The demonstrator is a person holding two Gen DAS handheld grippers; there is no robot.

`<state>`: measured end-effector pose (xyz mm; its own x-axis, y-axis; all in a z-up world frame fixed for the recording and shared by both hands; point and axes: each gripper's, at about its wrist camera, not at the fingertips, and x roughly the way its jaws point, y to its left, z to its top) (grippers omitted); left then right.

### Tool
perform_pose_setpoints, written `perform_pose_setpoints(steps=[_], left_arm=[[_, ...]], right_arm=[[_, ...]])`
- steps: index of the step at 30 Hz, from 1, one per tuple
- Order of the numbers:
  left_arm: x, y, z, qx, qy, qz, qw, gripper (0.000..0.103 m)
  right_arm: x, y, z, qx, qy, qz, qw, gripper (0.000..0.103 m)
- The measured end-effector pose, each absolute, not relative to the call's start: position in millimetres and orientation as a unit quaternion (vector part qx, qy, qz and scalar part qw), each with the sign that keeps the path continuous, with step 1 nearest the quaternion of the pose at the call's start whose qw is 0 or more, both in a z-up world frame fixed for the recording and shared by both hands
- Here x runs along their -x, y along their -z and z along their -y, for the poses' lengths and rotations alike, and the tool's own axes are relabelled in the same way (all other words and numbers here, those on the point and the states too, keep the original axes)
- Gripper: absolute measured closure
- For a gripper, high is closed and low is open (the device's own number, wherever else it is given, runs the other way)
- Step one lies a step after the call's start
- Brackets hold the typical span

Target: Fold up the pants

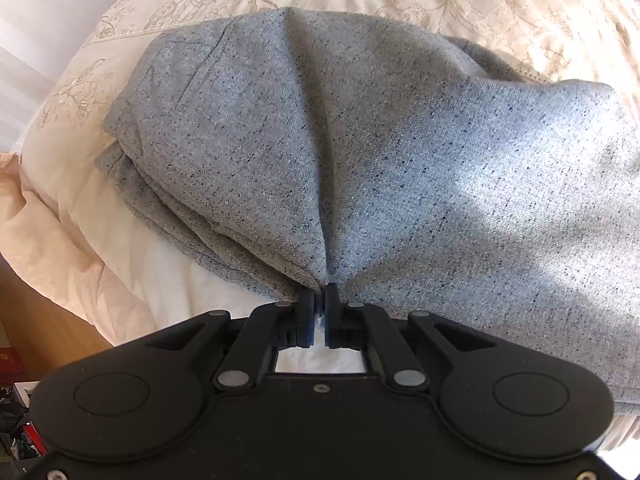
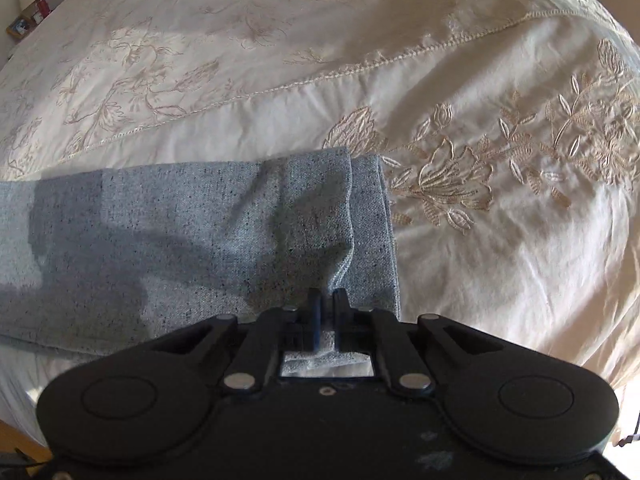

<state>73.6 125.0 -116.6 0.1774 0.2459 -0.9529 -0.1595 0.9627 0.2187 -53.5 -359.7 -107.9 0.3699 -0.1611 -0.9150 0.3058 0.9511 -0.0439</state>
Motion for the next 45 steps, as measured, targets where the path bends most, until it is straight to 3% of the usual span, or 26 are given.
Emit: perform_pose_setpoints(steps=[5,10,14,17,20,23,30,34,37,45], left_arm=[[-63,93,-122,0.004,-0.108,-0.609,0.786,0.097],[-58,132,-118,-0.012,-0.116,-0.649,0.752,0.097],[-49,135,-125,0.001,-0.102,-0.665,0.740,0.095],[-37,120,-131,-0.024,-0.090,-0.655,0.750,0.093],[-33,96,-145,-0.034,-0.081,-0.633,0.769,0.084],[-41,79,-167,-0.031,-0.089,-0.617,0.781,0.083],[-96,79,-218,-0.022,-0.114,-0.607,0.786,0.082],[-136,85,-231,-0.032,-0.086,-0.590,0.802,0.070],[-160,99,-233,-0.048,-0.061,-0.599,0.797,0.069],[-127,148,-238,-0.102,0.032,-0.643,0.758,0.069]], right_arm=[[66,93,359,-0.035,0.177,-0.537,0.824,0.098],[64,131,368,-0.035,0.190,-0.573,0.796,0.097],[60,132,367,-0.023,0.208,-0.585,0.784,0.086],[61,123,370,-0.024,0.230,-0.583,0.779,0.084],[61,104,368,-0.024,0.259,-0.561,0.785,0.083],[53,80,352,-0.027,0.258,-0.534,0.805,0.080],[6,57,250,-0.054,0.173,-0.519,0.835,0.079],[-24,56,167,-0.059,0.122,-0.529,0.838,0.079],[-47,57,114,-0.057,0.092,-0.532,0.840,0.079],[-94,67,2,-0.083,0.037,-0.550,0.830,0.078]])
